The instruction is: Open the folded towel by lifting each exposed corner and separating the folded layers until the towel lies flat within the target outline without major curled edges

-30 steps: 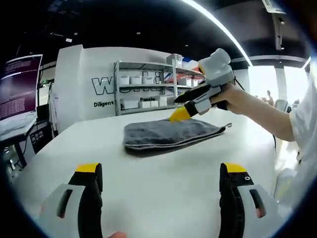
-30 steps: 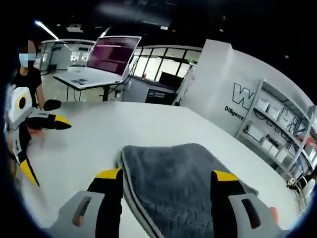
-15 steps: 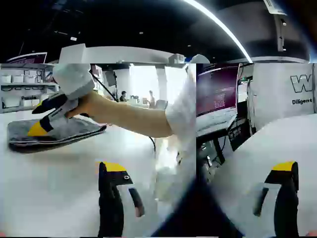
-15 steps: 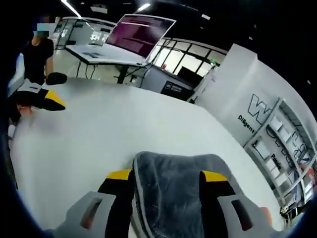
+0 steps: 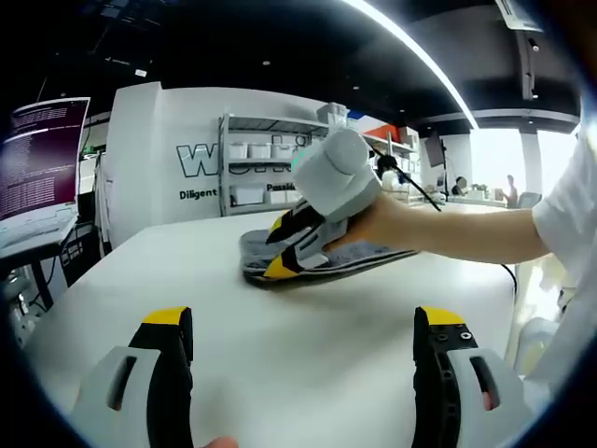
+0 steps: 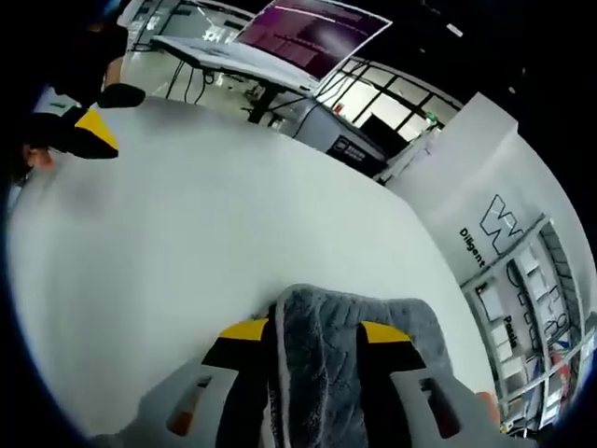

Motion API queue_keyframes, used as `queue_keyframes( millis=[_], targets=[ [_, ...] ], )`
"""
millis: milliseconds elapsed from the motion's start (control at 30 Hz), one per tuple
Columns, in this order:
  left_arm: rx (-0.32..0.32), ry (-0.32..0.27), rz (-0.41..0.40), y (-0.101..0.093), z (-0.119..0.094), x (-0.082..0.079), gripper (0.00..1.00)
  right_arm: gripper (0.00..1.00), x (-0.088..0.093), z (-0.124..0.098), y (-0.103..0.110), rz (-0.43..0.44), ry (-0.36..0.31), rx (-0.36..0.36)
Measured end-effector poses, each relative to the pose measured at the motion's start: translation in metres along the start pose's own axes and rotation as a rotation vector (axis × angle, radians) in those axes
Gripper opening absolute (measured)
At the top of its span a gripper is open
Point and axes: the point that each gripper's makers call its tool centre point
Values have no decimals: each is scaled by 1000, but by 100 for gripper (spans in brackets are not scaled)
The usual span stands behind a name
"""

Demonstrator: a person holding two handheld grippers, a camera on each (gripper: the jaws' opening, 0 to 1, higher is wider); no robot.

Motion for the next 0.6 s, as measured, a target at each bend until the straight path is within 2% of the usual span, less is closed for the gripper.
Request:
queue_keyframes(
  millis=[333, 600],
  targets=[
    [12, 0, -1, -4, 1, 1, 97, 24, -4, 6, 9, -112, 4, -23],
    [27, 3, 6, -8, 1, 0, 97, 9, -5, 7, 13, -84, -21, -69]
  ],
)
Point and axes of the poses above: the point that each gripper's makers call its tool centre point, and the gripper's own axes: z roughly forward along the fingers, y roughly to its left, x roughly out of its underside, and after that the axes turned 4 degrees about -y, right-handed
